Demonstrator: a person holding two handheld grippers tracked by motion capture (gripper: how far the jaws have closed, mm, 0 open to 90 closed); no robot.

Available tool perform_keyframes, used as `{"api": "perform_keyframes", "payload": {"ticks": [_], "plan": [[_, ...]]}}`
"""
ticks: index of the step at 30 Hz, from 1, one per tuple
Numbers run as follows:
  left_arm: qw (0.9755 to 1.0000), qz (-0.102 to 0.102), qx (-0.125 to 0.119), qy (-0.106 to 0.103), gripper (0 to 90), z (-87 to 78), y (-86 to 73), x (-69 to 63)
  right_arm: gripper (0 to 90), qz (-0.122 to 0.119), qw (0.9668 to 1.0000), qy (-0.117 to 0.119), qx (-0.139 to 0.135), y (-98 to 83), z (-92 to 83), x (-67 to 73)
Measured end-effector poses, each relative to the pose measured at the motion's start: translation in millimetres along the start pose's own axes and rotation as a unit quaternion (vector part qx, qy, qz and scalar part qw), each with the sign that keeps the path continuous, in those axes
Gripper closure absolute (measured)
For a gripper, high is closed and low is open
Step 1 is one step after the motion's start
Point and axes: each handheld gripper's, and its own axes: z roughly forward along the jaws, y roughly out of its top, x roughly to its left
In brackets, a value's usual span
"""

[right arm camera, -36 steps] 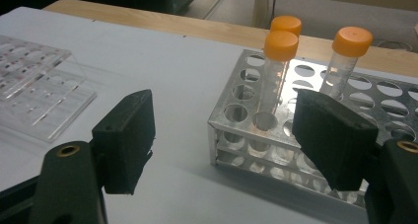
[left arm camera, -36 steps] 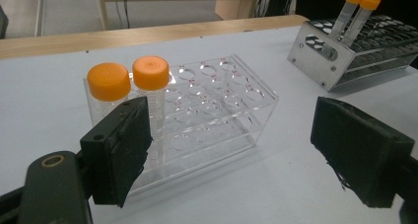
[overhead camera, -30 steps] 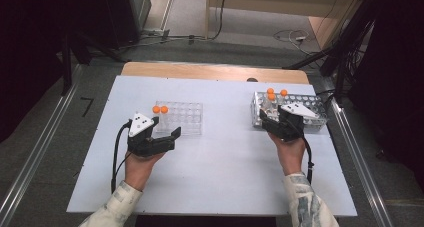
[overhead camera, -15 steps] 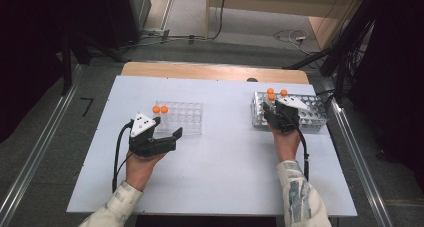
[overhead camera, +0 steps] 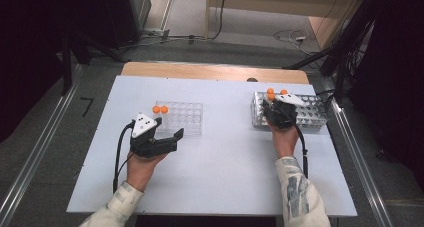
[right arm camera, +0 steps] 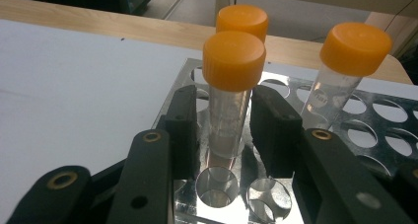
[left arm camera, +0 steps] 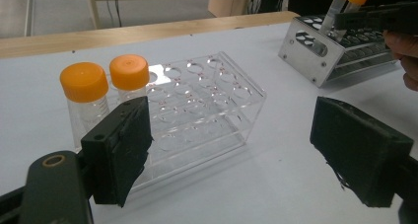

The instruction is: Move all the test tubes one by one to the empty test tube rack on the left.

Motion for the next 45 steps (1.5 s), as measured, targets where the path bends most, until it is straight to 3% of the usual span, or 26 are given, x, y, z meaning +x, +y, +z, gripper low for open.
{"api": "perform_keyframes", "payload": {"ticks": [10, 18, 40, 45], "plan": [[1.0000, 0.004, 0.003, 0.000, 16.1, 0.9, -0.4, -2.5, 70.2, 0.014, 0.9999, 0.001, 0.000, 0.3, -1.5, -4.6], [1.0000, 0.003, 0.003, -0.001, 16.1, 1.3, -0.9, -2.5, 71.4, 0.012, 0.9997, 0.002, -0.020, 3.3, -6.0, -3.9], [1.0000, 0.003, -0.001, -0.001, 15.9, 0.7, -1.0, -2.3, 71.8, 0.009, 0.9962, 0.013, -0.085, 37.6, -51.6, -6.6], [1.0000, 0.003, 0.001, -0.002, 15.9, 1.4, -0.8, -2.9, 71.8, 0.007, 0.9953, 0.043, -0.086, 41.4, -64.0, -3.1]]}}
